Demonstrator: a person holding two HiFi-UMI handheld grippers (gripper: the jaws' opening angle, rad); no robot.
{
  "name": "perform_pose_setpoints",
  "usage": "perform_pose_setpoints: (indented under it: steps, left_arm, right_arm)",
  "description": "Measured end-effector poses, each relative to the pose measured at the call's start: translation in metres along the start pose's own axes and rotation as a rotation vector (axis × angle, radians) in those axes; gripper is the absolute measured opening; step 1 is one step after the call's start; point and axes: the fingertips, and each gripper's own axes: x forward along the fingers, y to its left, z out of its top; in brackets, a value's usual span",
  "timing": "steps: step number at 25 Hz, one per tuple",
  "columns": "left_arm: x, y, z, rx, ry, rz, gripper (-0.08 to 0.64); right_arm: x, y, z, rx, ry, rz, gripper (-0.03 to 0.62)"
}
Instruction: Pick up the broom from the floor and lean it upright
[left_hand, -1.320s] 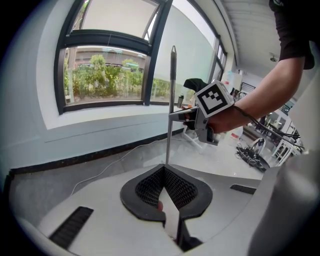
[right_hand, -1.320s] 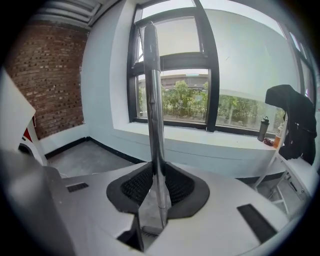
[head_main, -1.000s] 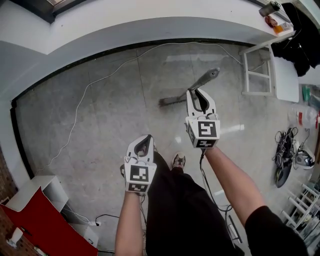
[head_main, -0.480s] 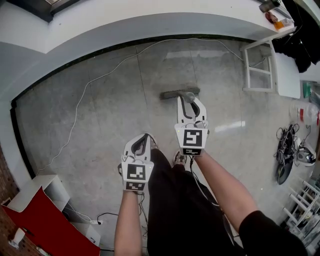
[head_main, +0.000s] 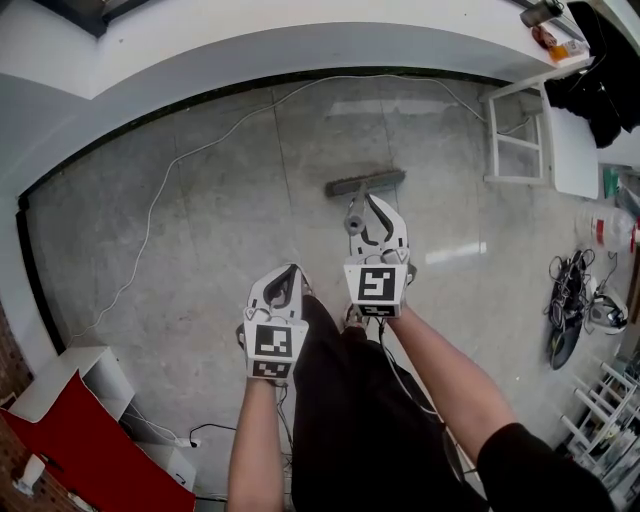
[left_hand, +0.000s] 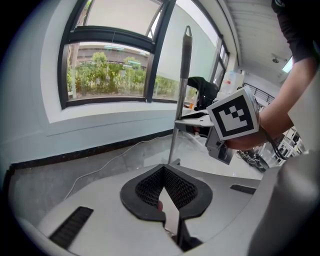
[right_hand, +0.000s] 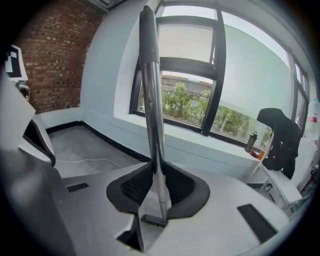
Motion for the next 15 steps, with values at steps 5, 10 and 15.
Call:
perform_pose_setpoints:
  steps: [5, 10, 15]
  left_arm:
    - [0.0005, 0.0027, -0.0036, -0.002, 0.0, 0.005, 0.006]
    - [0.0016, 0.0049, -0.005, -0.007, -0.003, 0.004, 0.006]
    - [0.0034, 0.0039, -0.0048, 0.0, 0.0, -0.001, 0.006]
  right_arm:
    - [0.0038, -0.002, 0.003, -0.028, -0.005, 0.007, 0.074]
    - [0.0038, -0.0008, 0.0041, -0.057, -0.004, 0.016, 0.074]
    - [0.0018, 0.0007, 0.003, -0.074, -0.007, 0.024, 0.074]
